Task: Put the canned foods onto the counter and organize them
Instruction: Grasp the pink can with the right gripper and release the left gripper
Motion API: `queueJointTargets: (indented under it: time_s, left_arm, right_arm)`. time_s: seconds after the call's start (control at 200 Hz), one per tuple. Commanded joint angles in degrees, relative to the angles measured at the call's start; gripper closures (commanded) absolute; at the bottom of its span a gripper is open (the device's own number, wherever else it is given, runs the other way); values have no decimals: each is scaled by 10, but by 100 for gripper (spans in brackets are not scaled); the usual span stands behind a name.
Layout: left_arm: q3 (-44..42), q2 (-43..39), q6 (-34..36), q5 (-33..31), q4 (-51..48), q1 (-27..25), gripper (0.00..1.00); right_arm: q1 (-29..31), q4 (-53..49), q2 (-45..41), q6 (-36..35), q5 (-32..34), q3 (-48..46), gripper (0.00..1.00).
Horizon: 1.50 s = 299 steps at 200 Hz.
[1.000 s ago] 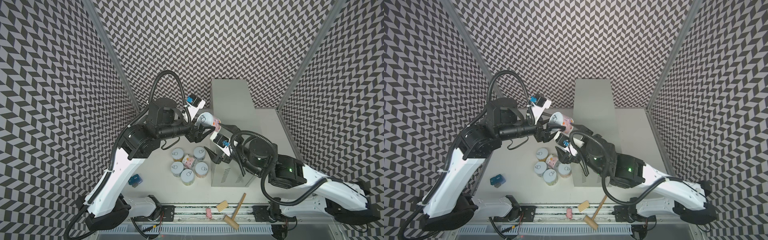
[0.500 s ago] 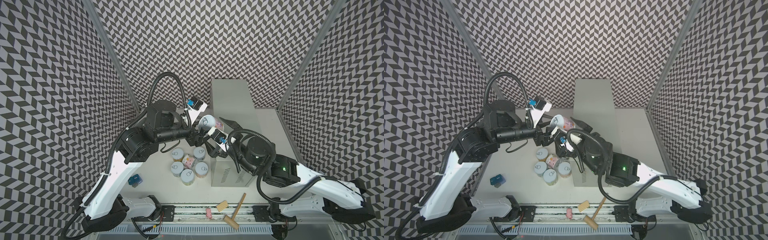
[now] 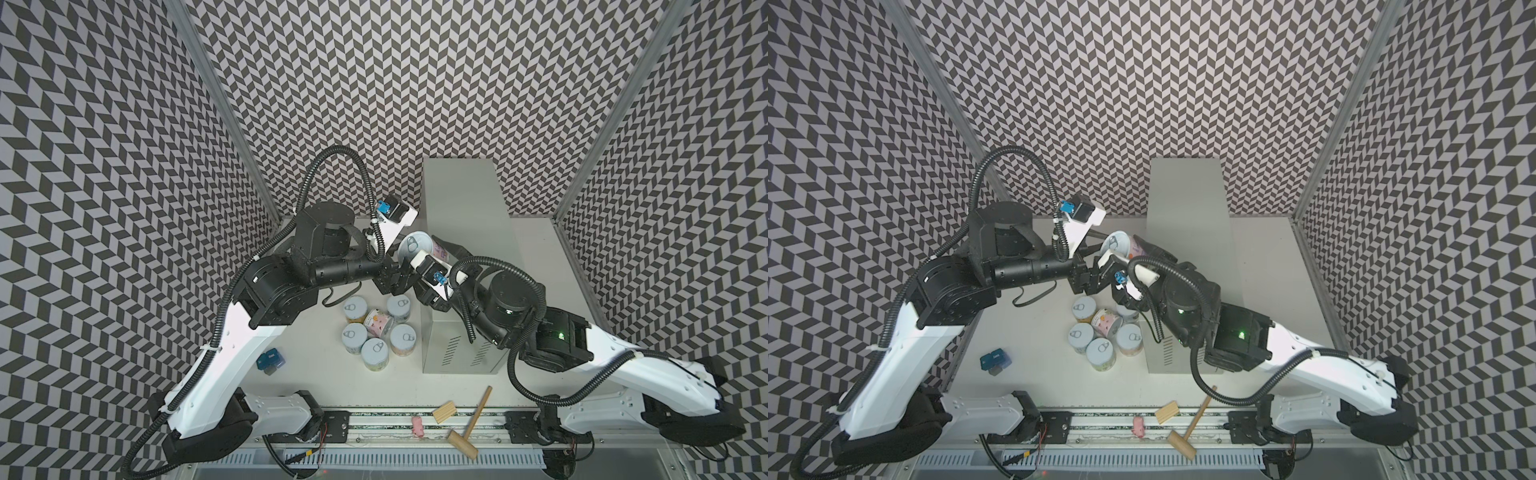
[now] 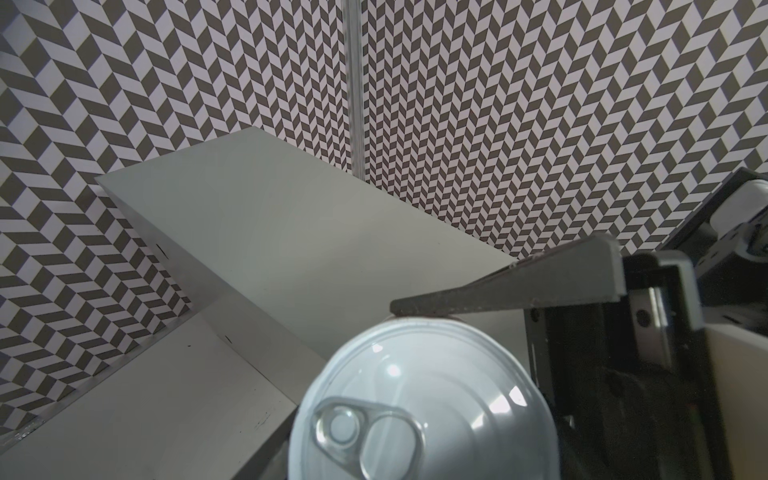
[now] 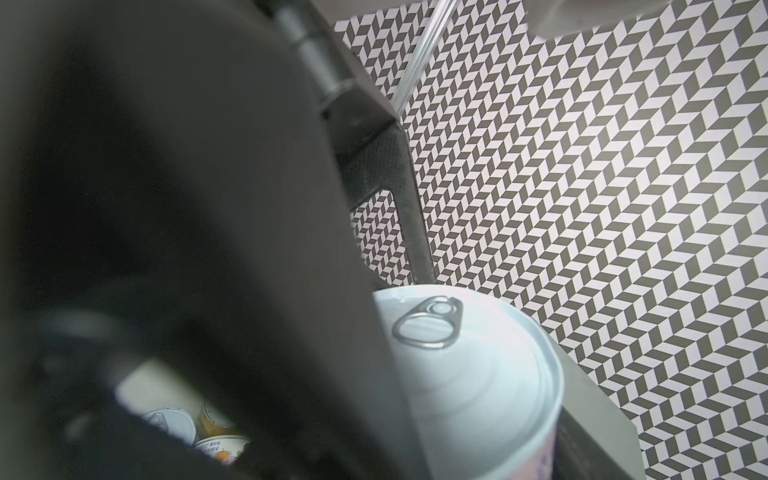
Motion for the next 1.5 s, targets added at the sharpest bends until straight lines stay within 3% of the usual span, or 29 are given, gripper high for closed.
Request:
queueJointTargets:
  time_s: [0.0, 0.11, 0.215, 0.481, 0.616, 0.771, 0.951, 1.136, 1.492]
  left_arm:
    - [12, -13, 8, -2, 45, -6, 42]
    - [21, -6, 4, 0, 51, -6, 29]
    - [25, -3, -5, -6, 64, -6, 0]
    - [2, -28, -21, -97, 114, -4, 0]
    - [-24, -35, -18, -119, 127, -4, 0]
    - [-103, -68, 4, -113, 168, -4, 0]
    - [-186, -104, 30, -79, 209, -4, 0]
    - [-193, -93, 43, -59, 198, -4, 0]
    - [-249, -128, 48, -12, 245, -5, 0]
  right_arm:
    - [-13, 8, 1, 43, -13, 21, 36]
    - [-27, 15, -14, 58, -27, 8, 38]
    - [-53, 18, -29, 84, -53, -1, 39]
    - [-183, 45, -79, 183, -155, -45, 40]
    - [-287, 50, -80, 249, -232, -50, 40]
    - [-401, 56, -46, 305, -327, -29, 40]
    - [-504, 130, -13, 344, -446, -34, 40]
    - [-546, 172, 42, 332, -506, -21, 40]
    - [-574, 198, 148, 310, -528, 40, 38]
